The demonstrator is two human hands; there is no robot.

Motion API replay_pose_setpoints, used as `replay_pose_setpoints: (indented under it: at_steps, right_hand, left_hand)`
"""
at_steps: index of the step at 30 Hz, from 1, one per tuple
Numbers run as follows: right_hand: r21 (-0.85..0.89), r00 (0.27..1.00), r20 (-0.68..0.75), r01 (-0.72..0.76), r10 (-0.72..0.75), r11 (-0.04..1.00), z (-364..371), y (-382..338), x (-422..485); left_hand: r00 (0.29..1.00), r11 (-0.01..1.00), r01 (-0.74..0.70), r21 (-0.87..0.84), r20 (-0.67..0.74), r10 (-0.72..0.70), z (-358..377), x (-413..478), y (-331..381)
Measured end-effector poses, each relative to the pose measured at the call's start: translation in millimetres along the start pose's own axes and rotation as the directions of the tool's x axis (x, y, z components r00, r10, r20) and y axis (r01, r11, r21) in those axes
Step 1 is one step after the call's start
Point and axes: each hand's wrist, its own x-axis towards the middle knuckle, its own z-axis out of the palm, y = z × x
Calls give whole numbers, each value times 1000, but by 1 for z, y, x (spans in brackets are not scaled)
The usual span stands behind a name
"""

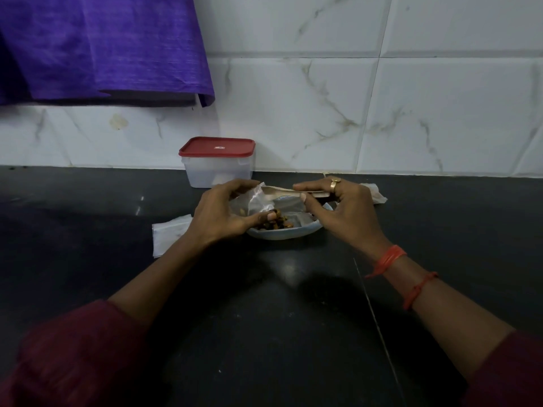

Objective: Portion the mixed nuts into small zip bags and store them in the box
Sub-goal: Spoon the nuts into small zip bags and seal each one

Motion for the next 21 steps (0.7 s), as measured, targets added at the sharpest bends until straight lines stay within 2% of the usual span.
replay_pose_setpoints:
  at_steps: [3, 5, 7, 9, 12, 17, 21]
  right_hand:
    - [23, 980, -138, -140, 142, 990, -5, 3, 4]
    - [-17, 966, -167, -201, 196, 979, -10, 7, 6]
    - [-116, 974, -97, -213, 203, 970, -11, 11, 4]
    - [-230, 986, 7, -160, 166, 960, -10, 15, 1]
    - [-299, 983, 96, -124, 159, 946, -6, 16, -3]
    - [-290, 982, 86, -135, 167, 947, -1, 12, -3]
    - [-268, 963, 25, -254, 270, 929, 1, 14, -2]
  left_hand:
    - [997, 998, 54, -42, -45, -56, -1, 2, -4]
    - [994, 995, 84, -61, -69, -88, -2, 4, -7]
    - [992, 992, 97, -76, -67, -103, -2, 6, -9]
    - [992, 992, 102, -69, -68, -107, -3, 6, -10]
    - [991, 992, 114, -60, -66, -117, -3, 6, -11]
    - [991, 990, 134, -39, -18, -135, -2, 6, -12]
    - [990, 989, 141, -34, 16, -141, -2, 7, -12]
